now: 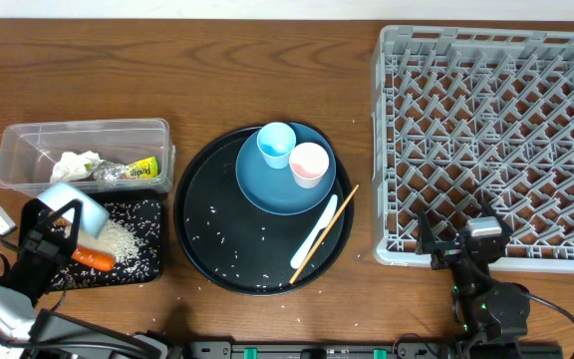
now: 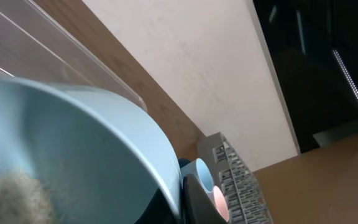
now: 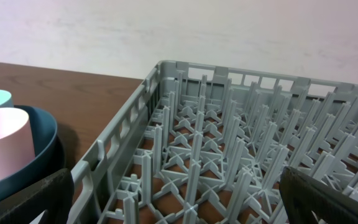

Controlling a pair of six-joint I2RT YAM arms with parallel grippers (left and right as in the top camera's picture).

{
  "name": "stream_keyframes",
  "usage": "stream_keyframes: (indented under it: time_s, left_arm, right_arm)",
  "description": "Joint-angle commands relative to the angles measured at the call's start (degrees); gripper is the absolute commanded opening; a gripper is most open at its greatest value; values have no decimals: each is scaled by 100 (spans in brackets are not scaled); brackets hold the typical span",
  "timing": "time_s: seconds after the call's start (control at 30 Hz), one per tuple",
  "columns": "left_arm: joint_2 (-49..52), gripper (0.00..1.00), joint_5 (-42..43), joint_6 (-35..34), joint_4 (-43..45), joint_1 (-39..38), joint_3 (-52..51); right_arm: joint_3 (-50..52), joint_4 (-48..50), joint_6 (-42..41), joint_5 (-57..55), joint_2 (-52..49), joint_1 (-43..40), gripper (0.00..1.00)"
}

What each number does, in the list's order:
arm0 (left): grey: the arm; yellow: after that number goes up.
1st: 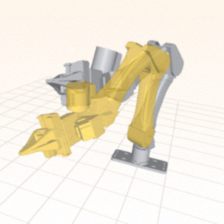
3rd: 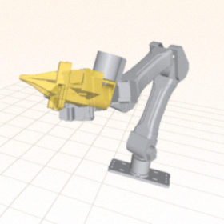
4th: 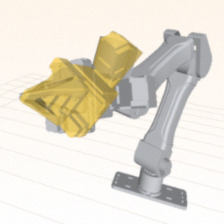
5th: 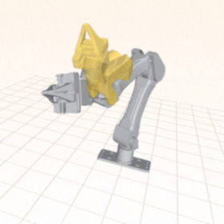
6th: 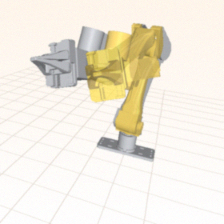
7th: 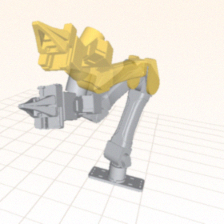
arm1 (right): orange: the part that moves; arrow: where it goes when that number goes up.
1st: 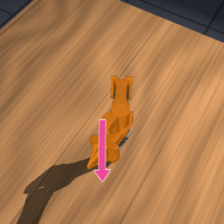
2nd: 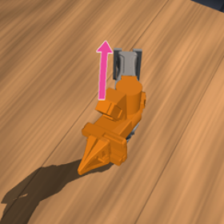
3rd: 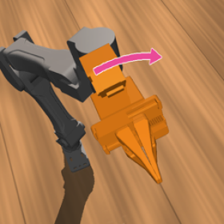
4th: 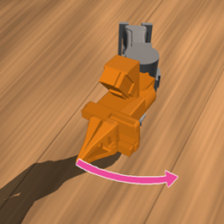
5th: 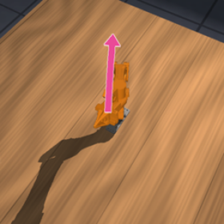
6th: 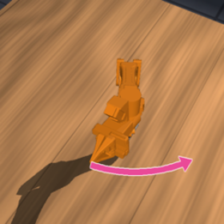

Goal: Sort waste into correct bins and load items into the dishwasher rack
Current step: 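Tilt the bowl with the left gripper to pour rice onto the black tray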

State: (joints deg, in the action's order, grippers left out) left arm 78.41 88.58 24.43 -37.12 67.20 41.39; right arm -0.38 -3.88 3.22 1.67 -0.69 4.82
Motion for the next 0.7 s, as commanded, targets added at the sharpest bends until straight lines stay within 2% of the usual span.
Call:
stream_keyframes:
  time_s: [0.0,0.03,0.1,0.13,0.2,0.23,0.27,0.3,0.4,0.43,0.47,0.5,0.6,0.67]
  left_arm:
    - [-83,6,155,-205,79,-87,42]
    - [-98,6,155,-304,57,-96,42]
    - [-136,6,149,107,70,-164,37]
    - [-116,6,149,0,232,-184,39]
    - [-103,6,157,-713,302,-195,42]
    - [-144,6,155,-643,245,-195,42]
    - [-195,6,144,-199,234,-195,35]
    - [-199,6,28,-50,306,-195,35]
    - [-63,6,160,-1075,444,-210,46]
    - [-85,6,157,-855,407,-238,39]
    - [-94,6,125,-332,404,-280,17]
    - [-83,7,2,-271,459,-302,17]
    - [22,6,155,-844,527,-302,22]
    - [44,6,72,-437,575,-326,17]
  right_arm:
    - [9,-22,50,26,9,-35,99]
    - [9,-22,50,26,9,-35,99]
    - [9,-24,50,28,9,-35,99]
    - [9,-22,50,26,9,-35,99]
    - [9,-22,50,26,9,-35,99]
    - [9,-22,50,28,9,-35,99]
    - [9,-24,50,26,9,-35,99]
    - [9,-24,50,28,9,-35,99]
    - [9,-22,50,26,9,-35,99]
    - [9,-22,50,26,9,-35,99]
    - [9,-22,50,26,9,-35,99]
    - [9,-24,50,26,9,-35,99]
    - [9,-24,50,28,9,-35,99]
    - [9,-24,50,26,9,-35,99]
